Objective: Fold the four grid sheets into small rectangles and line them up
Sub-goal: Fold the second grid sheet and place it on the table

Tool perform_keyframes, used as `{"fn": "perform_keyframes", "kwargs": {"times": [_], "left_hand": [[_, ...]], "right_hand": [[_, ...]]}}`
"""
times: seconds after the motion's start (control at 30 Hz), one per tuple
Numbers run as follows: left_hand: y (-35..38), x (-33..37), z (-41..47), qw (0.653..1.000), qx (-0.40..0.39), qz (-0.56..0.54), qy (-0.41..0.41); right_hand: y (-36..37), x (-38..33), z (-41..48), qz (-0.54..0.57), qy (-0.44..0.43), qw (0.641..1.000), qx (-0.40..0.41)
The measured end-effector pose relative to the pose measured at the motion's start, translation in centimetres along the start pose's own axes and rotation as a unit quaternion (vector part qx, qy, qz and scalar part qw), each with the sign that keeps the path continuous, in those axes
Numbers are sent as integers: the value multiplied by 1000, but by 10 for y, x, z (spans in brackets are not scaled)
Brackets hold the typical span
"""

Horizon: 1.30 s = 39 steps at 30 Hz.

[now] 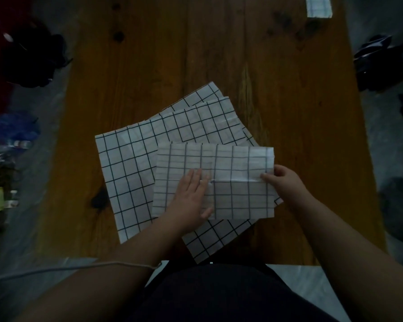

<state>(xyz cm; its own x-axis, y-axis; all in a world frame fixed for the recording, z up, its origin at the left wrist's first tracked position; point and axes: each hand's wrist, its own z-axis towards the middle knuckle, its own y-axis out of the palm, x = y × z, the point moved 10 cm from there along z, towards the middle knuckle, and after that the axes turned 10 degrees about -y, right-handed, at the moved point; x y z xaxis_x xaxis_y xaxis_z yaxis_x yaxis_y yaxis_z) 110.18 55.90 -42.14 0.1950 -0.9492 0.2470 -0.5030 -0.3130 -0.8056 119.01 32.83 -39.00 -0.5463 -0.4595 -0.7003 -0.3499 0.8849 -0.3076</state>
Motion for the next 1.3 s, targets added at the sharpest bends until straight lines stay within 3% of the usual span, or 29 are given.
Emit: {"fn": "perform_keyframes", "kwargs": {"times": [0.2, 0.37, 0.53, 0.83, 0.93, 1.13, 1.23, 1.3], "left_hand": [[17, -4, -28, 1000, -23, -9, 16], [18, 6, -31, 999, 6, -24, 35], [5, 20, -38, 995, 60, -54, 51], [-40, 7, -45, 956, 196, -185, 115], [-58, -15, -45, 941, 213, -245, 96], [-92, -49, -47, 921, 190, -332, 77], [-110, -57, -46, 901, 137, -408, 55], [-120, -60, -45, 894, 106, -432, 49]], "right_hand": [[8, -9, -18, 64, 19, 997, 23], [24, -14, -36, 185, 74, 979, 35], [40, -32, -59, 298, 77, 951, 26], [39, -21, -86, 339, 97, 935, 42], [39, -16, -89, 357, 83, 930, 28], [39, 9, -84, 277, 73, 958, 7], [35, 19, -81, 153, 72, 986, 5], [24, 6, -79, 25, 21, 999, 35]]}}
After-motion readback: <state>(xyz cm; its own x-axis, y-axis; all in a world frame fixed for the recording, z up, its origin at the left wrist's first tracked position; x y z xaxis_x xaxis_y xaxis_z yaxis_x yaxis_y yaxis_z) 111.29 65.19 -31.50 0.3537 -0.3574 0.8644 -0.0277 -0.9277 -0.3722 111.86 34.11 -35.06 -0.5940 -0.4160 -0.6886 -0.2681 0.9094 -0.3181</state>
